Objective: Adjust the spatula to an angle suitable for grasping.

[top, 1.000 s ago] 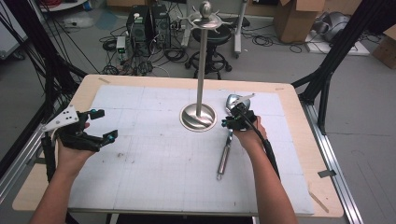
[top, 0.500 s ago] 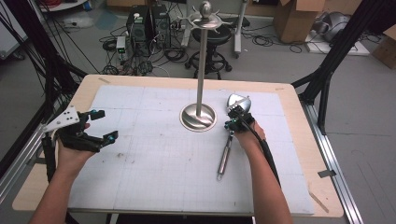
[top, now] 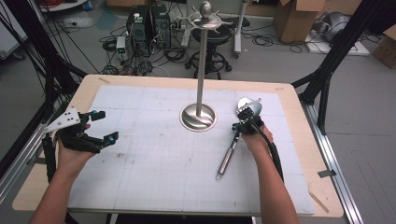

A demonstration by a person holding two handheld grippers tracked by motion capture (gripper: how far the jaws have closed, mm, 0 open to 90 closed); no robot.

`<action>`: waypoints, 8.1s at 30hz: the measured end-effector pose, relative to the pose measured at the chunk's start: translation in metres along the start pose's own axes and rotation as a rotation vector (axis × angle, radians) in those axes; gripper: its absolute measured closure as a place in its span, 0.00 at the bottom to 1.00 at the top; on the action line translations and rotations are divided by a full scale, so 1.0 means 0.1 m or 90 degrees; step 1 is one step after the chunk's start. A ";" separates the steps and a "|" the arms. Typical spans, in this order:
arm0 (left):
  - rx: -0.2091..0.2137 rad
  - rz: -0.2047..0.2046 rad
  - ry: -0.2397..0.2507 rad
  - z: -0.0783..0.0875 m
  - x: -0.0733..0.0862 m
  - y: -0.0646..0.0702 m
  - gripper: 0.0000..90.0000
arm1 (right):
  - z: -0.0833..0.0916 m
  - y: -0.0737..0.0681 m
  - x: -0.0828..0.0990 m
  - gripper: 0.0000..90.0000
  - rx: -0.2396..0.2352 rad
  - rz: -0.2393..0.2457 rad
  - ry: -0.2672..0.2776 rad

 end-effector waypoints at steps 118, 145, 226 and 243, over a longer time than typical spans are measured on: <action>0.004 0.006 0.016 -0.05 -0.01 0.02 0.02 | 0.35 -1.08 0.78 1.00 -0.149 0.162 -0.046; 0.011 0.004 0.015 -0.10 -0.01 0.03 0.02 | 0.00 -1.01 0.35 1.00 -0.111 0.107 -0.018; 0.009 -0.003 0.010 -0.05 -0.01 0.01 0.02 | 0.54 0.29 0.64 1.00 0.079 -0.113 0.021; 0.013 -0.004 0.006 -0.10 0.00 0.04 0.02 | 0.71 -0.02 0.94 1.00 0.022 -0.093 0.029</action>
Point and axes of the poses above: each handheld gripper's, and its own axes: z roughly backward along the jaws, x roughly out of its underside, y roughly to its right, the point moved 2 cm from there along -z, roughly forward along the jaws, and after that the axes turned 12 degrees about -x, right-handed, at the moved point
